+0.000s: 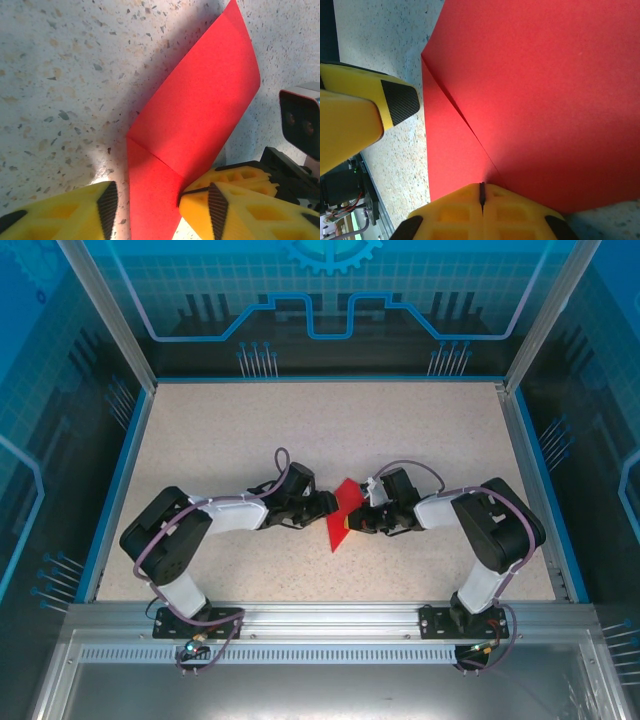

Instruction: Fold a paper plane with a square sheet of paper (pick it up from the middle)

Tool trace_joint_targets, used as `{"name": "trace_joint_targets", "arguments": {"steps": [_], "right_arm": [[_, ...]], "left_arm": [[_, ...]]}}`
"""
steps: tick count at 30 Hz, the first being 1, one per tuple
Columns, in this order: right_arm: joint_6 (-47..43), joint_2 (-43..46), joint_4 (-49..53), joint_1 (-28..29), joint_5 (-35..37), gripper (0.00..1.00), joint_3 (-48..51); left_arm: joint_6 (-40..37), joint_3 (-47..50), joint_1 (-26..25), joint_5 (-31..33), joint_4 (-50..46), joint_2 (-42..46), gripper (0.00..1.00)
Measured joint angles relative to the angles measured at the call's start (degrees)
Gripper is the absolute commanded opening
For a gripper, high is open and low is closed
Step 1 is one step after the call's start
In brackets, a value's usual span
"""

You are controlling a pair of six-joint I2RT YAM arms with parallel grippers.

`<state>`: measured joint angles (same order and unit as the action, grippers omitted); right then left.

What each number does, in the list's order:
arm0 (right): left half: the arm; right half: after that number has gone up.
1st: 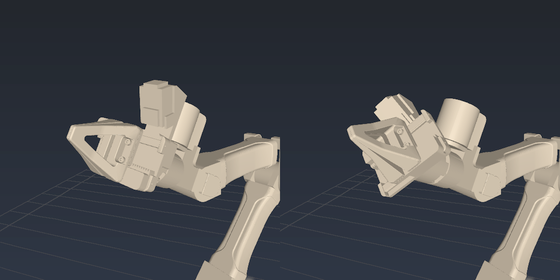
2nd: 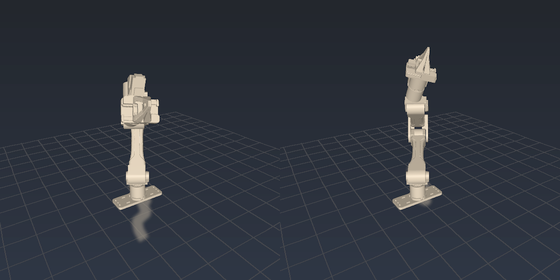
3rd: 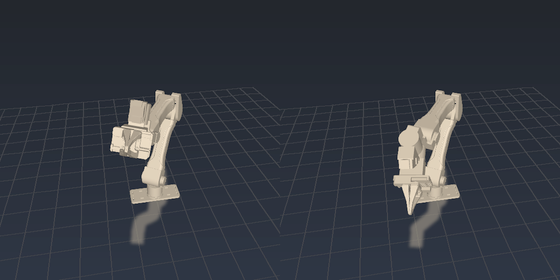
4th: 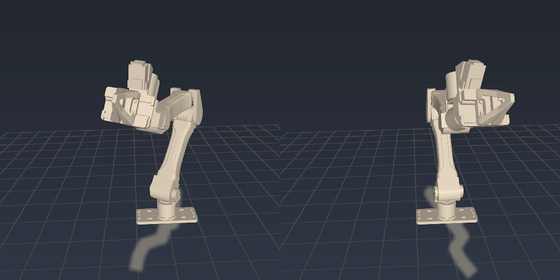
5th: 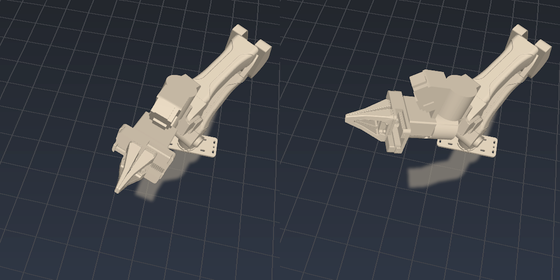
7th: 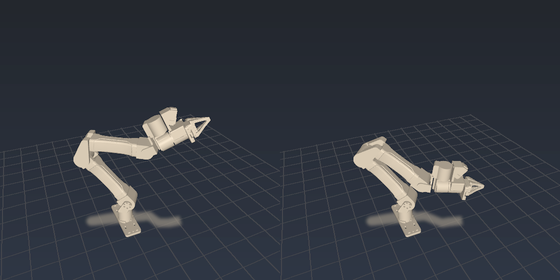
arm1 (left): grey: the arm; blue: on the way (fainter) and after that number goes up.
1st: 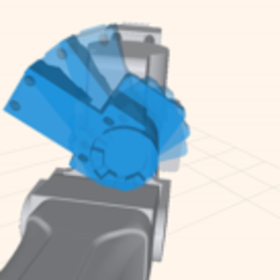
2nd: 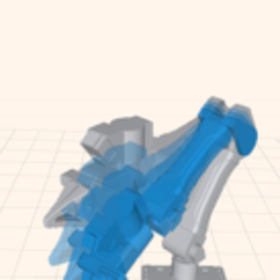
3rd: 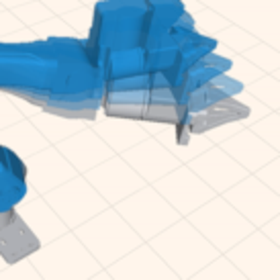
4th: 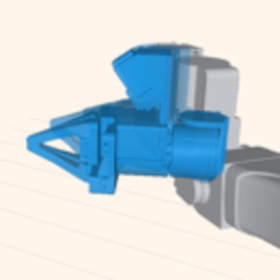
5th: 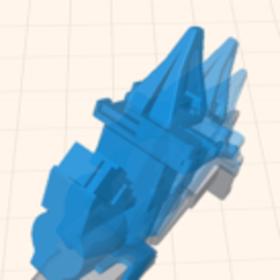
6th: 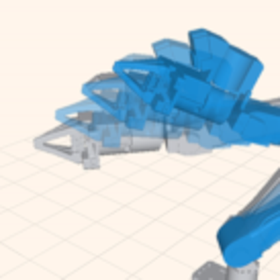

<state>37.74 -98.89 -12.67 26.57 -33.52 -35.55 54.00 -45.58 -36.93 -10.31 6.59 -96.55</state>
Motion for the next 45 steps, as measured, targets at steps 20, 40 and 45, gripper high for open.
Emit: {"name": "trace_joint_targets", "arguments": {"steps": [20,40,45], "right_arm": [[-0.02,-0.02,-1.18,-0.37,-0.63,0.00,0.63],[-0.02,-0.28,-1.25,-0.55,-1.18,0.00,0.57],[-0.02,-0.44,-1.14,-0.74,-1.53,0.00,0.42]], "left_arm": [[-3.15,-0.13,-0.04,3.23,-4.90,-0.07,0.34],[-5.53,-2.32,-0.22,2.56,-3.78,-3.15,0.11],[-7.65,-4.15,-0.26,2.58,-6.10,-3.15,0.08]]}}
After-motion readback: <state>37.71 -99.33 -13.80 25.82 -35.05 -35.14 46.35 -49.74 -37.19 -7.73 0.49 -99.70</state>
